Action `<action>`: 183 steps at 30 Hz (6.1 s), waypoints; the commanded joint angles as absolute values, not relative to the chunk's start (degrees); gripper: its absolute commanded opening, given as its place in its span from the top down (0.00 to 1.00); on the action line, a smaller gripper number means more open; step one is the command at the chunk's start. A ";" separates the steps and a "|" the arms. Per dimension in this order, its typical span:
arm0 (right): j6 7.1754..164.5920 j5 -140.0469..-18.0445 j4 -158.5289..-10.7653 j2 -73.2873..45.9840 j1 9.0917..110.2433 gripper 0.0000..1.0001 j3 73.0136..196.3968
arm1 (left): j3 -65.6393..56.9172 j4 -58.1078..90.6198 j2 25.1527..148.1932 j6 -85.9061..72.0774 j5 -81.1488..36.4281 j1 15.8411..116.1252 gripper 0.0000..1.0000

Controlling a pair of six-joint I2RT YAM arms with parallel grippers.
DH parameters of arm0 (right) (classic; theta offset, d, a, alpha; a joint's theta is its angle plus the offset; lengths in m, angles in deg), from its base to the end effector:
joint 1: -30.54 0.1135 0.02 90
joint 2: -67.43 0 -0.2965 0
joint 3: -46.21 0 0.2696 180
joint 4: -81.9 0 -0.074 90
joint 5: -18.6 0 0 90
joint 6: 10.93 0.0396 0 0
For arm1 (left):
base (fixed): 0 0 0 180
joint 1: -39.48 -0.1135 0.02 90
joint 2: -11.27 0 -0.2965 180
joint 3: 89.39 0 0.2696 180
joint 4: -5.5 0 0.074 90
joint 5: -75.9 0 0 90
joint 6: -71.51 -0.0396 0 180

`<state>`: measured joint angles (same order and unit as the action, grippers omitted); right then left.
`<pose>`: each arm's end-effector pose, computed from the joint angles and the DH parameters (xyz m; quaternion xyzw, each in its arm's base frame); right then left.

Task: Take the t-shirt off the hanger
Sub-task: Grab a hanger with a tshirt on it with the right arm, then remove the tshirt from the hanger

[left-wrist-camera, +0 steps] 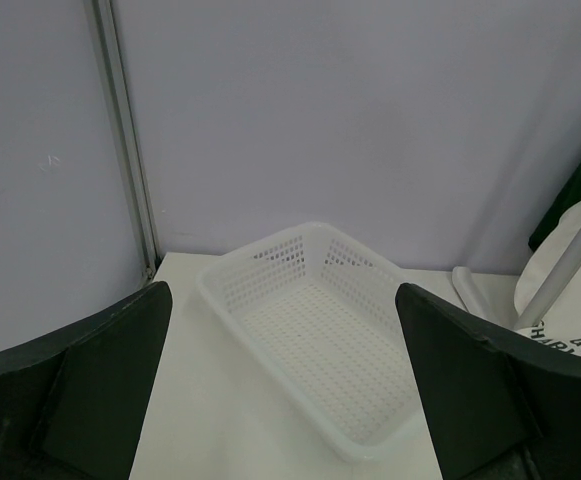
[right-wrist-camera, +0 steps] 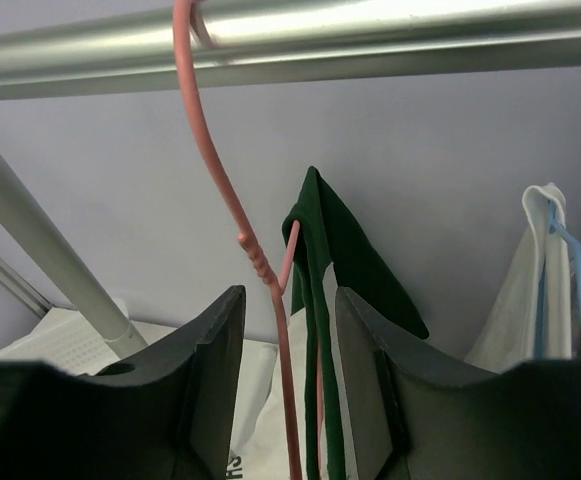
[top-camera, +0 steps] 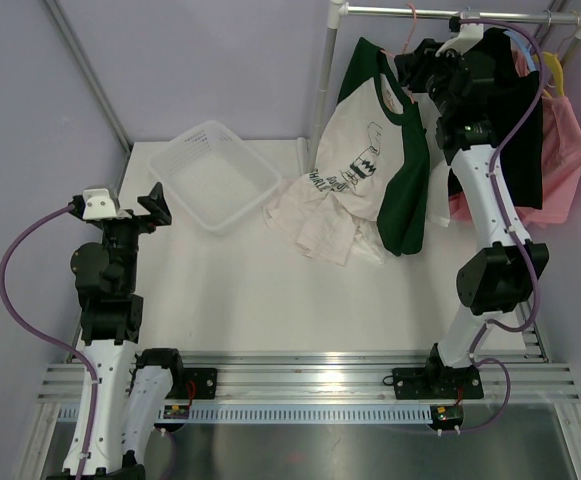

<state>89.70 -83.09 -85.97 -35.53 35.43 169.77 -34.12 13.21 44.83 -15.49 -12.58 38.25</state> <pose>0.4481 0.0464 0.5139 -0.0445 0.6526 0.1676 0.7376 0.1336 0.0039 0.4046 -0.0332 0.6148 -0.0040 0.7880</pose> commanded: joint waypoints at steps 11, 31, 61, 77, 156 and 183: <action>86.71 -83.71 -88.67 -37.59 36.69 0.58 175.08 | -32.06 12.12 45.02 -16.65 -17.26 38.08 0.01; 84.61 -83.18 -85.59 -41.56 38.19 0.62 180.10 | -32.32 12.03 45.19 -17.17 -19.72 38.08 0.01; 84.78 -76.77 -83.48 -40.77 38.36 1.00 179.57 | -32.32 12.12 45.63 -17.88 -21.13 38.08 0.01; 90.32 -78.09 -78.83 -41.20 38.89 1.00 189.50 | -30.39 14.58 46.51 -17.62 -23.15 38.08 0.01; 94.19 -87.15 -63.36 7.85 52.41 1.00 139.40 | -33.73 5.52 62.06 -10.23 -60.24 38.43 0.01; 86.10 -50.05 -79.97 -9.02 88.72 1.00 143.88 | -44.89 -7.66 51.51 -8.29 -48.74 44.23 0.01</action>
<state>88.04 -54.02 -72.88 -7.40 85.92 141.37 -44.78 -4.89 50.45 -6.02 -52.14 43.78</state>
